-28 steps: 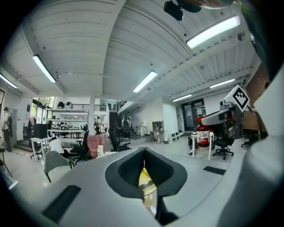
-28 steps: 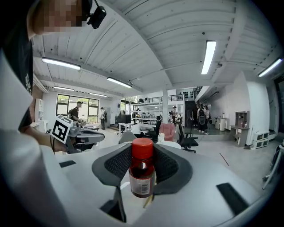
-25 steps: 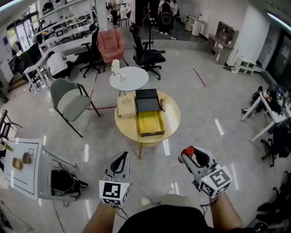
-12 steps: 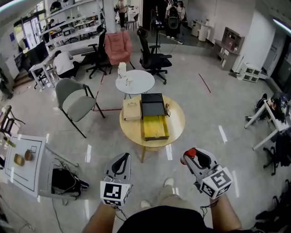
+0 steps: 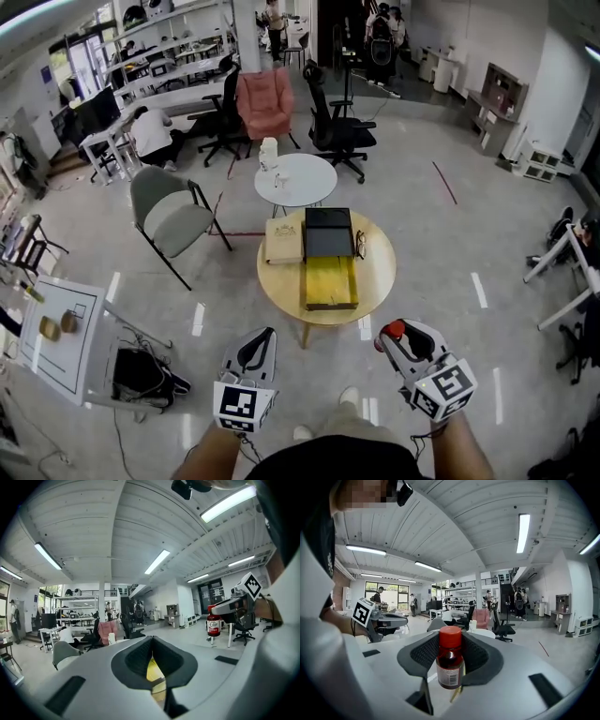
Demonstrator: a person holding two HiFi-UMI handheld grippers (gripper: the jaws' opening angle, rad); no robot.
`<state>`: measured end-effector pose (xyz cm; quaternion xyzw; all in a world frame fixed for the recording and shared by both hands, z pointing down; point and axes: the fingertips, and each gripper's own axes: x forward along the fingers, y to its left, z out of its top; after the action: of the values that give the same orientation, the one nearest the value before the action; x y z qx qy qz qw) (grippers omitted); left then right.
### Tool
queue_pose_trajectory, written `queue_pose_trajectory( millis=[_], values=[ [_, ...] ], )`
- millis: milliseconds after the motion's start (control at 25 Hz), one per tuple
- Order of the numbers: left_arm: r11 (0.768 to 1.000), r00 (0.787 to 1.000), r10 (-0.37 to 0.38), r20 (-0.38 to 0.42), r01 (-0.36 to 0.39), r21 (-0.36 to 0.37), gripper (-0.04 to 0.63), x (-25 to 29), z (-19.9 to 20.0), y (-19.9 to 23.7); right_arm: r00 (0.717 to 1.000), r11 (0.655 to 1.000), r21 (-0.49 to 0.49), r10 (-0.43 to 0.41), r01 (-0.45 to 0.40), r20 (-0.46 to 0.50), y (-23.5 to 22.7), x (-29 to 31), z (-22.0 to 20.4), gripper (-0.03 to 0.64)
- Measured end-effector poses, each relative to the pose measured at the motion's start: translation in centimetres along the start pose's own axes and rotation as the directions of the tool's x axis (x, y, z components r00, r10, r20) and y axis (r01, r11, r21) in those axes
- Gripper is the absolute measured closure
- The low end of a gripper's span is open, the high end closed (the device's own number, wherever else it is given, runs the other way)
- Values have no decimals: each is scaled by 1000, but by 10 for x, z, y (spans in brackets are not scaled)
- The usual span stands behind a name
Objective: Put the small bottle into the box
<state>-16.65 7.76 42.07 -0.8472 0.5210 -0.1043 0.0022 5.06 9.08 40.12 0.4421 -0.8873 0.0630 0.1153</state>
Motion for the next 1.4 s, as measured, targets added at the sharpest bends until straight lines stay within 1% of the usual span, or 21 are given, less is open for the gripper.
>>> queue_pose_trajectory(
  millis=[120,280,440,600,800,920,1160,1400],
  values=[
    [1000,1000,9,-6,-9,6,577,20,1,2,1000,1000,5,9,-9,0,-20,12,1,462],
    [1000,1000,14,-13,-14,-13,577,47,2,1,1000,1000,3,17,-17,-10,-42,24,0,462],
    [1000,1000,-6,-17,6,-25,577,76,-1,-9,999,999,29,44,-44,-23,-56,31,-4,462],
    [999,1000,-24,-12,24,-30,577,105,2,-18,997,998,23,60,-59,-38,-69,41,-5,462],
    [999,999,-29,-46,28,-34,577,134,-6,-20,997,998,41,56,-54,-46,-98,52,-9,462],
    [998,998,-31,-58,28,-52,577,156,-4,-19,997,997,48,63,-60,-51,-117,63,-11,462],
    [998,998,-42,-39,40,-53,577,192,8,-20,997,997,46,72,-70,-35,-150,80,-6,462],
    [999,998,-5,-59,2,-53,577,213,12,-12,995,994,55,99,-98,-31,-176,98,-2,463]
  ],
)
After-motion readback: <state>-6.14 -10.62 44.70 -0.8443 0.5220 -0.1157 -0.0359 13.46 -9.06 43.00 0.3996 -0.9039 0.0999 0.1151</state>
